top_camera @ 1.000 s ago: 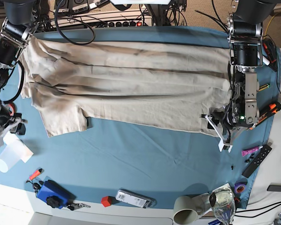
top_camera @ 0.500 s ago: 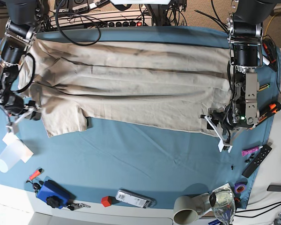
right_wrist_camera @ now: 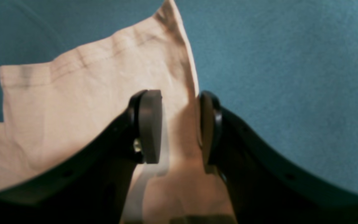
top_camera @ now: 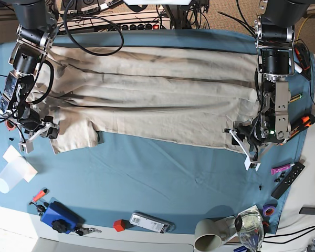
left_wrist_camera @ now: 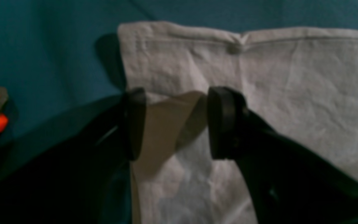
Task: Fold the T-shirt properly
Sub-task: 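Pull the sleeve with the right gripper while the left gripper grasps the hem corner, then hold the shirt ends with both grippers and pull them apart to straighten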
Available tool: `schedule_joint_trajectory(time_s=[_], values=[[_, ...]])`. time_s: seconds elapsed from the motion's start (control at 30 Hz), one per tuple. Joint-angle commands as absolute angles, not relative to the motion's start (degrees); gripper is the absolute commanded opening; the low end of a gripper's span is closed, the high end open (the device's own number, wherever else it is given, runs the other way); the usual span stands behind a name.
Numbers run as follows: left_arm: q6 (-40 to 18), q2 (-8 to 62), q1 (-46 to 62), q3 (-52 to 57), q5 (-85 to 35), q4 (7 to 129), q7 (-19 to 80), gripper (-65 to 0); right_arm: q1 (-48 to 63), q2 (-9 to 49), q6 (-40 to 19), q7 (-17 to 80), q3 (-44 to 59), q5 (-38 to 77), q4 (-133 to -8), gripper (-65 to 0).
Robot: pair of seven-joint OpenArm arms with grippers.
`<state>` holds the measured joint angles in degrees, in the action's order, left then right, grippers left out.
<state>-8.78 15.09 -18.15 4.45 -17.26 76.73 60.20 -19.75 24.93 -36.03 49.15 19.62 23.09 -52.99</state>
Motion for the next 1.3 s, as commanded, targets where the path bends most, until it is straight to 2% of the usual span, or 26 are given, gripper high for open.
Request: schedule_joint_trajectory(time_s=[0.0, 0.1, 0.13, 0.27, 0.3, 0.33, 0.63, 0.77, 0.97, 1.17, 1.2, 1.27], values=[[-8.8, 15.6, -19.9, 4.6, -17.8, 77.6, 59.6, -34.8, -20.1, 25.2, -36.2, 52.9, 19.5, 21.5, -53.1, -43.9], [-8.8, 15.6, -19.9, 4.6, -17.8, 77.6, 59.6, -36.4, -20.1, 25.3, -36.2, 53.7, 19.5, 21.5, -53.1, -44.3], [-8.8, 15.5, -19.9, 4.6, -17.8, 77.6, 59.6, -39.3, -20.1, 25.2, -36.1, 54.0, 19.5, 21.6, -53.1, -47.5], [-8.8, 15.6, -19.8, 4.6, -17.8, 77.6, 59.5, -59.5, -20.2, 25.2, -36.1, 54.7, 19.5, 21.6, -53.1, -64.0], [-8.8, 15.6, -19.8, 4.6, -17.8, 77.6, 59.5, -64.2, -20.2, 25.2, -36.1, 55.1, 19.5, 21.6, -53.1, -65.0], [-8.8, 15.6, -19.8, 4.6, -17.8, 77.6, 59.5, -65.0, -20.2, 25.3, -36.1, 55.5, 19.5, 21.6, -53.1, -65.0], [-8.8, 15.6, -20.6, 4.7, -18.0, 78.6, 62.1, -65.0, -23.5, 26.0, -33.6, 59.1, 19.6, 23.2, -54.1, -65.0], [-8.8, 15.6, -22.2, 4.7, -19.3, 80.9, 65.5, -65.0, -23.8, 26.7, -33.6, 60.9, 19.6, 27.5, -58.8, -65.0], [-8.8, 15.6, -23.0, 4.7, -20.1, 81.7, 66.0, -65.0, -23.5, 26.7, -33.6, 63.7, 19.6, 27.4, -68.6, -65.0], [-8.8, 15.6, -23.0, 4.7, -16.5, 81.7, 66.0, -65.0, -23.5, 26.5, -33.6, 63.6, 19.6, 27.4, -68.9, -65.0], [-8.8, 15.6, -23.0, 4.7, -16.6, 81.7, 65.5, -62.8, -23.5, 26.5, -33.6, 63.6, 19.6, 27.4, -68.9, -65.0], [-8.8, 15.6, -23.0, 4.7, -16.7, 81.6, 63.9, -49.8, -23.5, 26.5, -33.6, 63.6, 19.6, 27.4, -68.9, -65.0]])
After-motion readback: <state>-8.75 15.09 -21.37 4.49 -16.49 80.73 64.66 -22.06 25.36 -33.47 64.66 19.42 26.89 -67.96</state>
